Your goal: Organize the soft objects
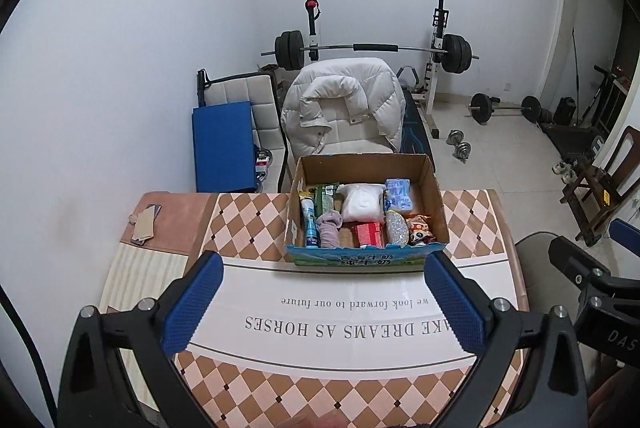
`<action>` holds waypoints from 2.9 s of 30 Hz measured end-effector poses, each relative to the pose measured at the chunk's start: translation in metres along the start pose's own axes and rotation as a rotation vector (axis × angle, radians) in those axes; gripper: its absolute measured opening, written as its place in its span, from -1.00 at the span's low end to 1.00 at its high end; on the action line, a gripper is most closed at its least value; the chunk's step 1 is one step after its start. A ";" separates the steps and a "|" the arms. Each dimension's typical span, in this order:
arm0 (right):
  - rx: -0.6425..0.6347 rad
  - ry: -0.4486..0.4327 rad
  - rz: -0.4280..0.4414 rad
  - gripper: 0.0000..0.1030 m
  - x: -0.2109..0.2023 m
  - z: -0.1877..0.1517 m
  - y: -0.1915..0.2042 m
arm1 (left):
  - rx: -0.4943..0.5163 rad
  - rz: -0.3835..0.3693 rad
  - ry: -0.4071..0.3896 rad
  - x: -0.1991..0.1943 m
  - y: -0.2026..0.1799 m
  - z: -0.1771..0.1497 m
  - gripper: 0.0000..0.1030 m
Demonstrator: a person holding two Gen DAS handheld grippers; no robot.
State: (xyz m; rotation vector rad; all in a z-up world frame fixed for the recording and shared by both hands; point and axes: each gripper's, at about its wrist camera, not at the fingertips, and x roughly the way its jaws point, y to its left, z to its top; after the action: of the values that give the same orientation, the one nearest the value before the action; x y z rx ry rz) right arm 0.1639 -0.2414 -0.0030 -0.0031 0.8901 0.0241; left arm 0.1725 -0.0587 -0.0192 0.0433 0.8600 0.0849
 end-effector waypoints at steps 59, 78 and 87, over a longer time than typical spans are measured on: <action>-0.032 -0.050 -0.040 1.00 0.003 0.014 0.013 | -0.053 -0.003 0.007 0.005 0.009 0.003 1.00; -0.033 -0.046 -0.040 1.00 0.007 0.011 0.012 | -0.064 0.002 0.000 0.007 0.006 -0.002 1.00; -0.035 -0.044 -0.039 1.00 0.007 0.012 0.012 | -0.069 0.001 0.000 0.006 0.006 -0.001 1.00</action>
State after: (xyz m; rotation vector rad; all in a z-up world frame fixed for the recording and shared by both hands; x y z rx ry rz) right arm 0.1770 -0.2286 -0.0010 -0.0525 0.8456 0.0028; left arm 0.1752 -0.0521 -0.0243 -0.0208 0.8562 0.1158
